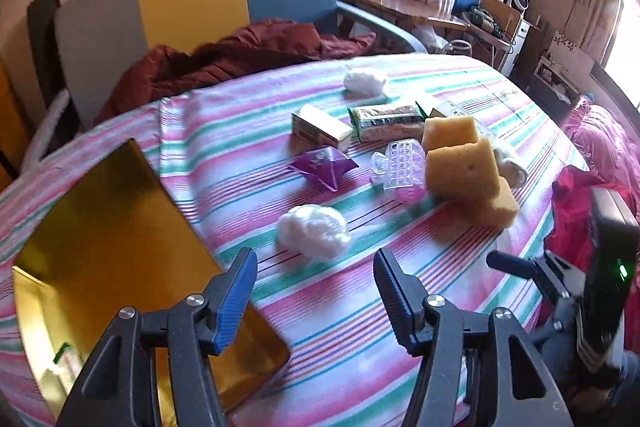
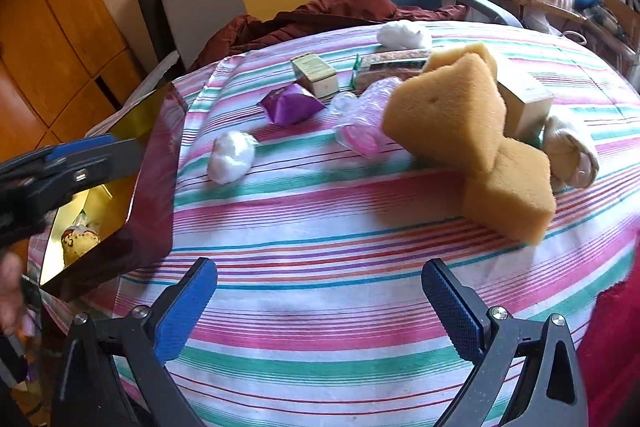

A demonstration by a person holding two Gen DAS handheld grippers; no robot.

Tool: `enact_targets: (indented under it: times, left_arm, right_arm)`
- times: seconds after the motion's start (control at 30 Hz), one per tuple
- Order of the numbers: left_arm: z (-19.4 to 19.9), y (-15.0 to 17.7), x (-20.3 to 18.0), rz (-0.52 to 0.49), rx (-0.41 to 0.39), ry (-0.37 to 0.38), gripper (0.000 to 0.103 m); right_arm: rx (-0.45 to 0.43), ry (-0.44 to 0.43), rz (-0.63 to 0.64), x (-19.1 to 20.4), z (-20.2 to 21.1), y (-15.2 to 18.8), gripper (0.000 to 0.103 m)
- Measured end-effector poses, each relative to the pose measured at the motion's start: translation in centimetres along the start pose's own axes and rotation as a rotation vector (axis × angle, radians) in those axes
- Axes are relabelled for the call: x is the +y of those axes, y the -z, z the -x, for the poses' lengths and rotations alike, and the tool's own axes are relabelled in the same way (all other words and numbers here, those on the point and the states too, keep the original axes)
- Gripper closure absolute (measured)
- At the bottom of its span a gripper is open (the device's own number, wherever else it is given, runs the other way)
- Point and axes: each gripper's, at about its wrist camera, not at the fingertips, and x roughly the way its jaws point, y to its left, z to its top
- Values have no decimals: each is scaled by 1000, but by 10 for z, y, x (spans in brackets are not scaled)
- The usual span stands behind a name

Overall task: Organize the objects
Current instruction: 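Grasp the plastic-wrapped white ball with the left tool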

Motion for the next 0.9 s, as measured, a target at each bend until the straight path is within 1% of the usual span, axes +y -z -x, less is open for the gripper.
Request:
enact_targets:
  times: [0.13, 0.23, 0.4, 0.43, 0.5, 0.6, 0.73, 0.83, 0.9]
  left_arm:
    - [-27, -14, -4, 16, 51, -1, 42]
    - [-51, -24, -3, 35, 103, -28, 42]
    - [-83, -26, 2, 50, 183, -50, 42]
    - [-87, -25, 1, 48, 191, -48, 47]
    - [-93, -22, -1, 40, 194, -36, 54]
    - [-95, -19, 0, 31, 168, -34, 65]
    - [-93, -15, 5, 35, 148, -18, 66]
    - [-89, -12, 7, 42, 132, -3, 66]
    - [-85, -11, 10, 55, 118, 22, 66]
  right_arm:
    - [6, 0, -19, -8, 0, 0, 0]
    - [1, -3, -30, -12, 3, -1, 0]
    - [-12, 9, -68, -26, 12, -7, 0]
    - [-14, 13, -75, -28, 13, -9, 0]
    - [-23, 22, -92, -34, 17, -12, 0]
    - [-40, 54, -107, -42, 24, -22, 0]
    - [-64, 116, -113, -52, 28, -41, 1]
    - [-63, 139, -112, -59, 25, -57, 4]
    - [-61, 145, -106, -62, 19, -70, 5]
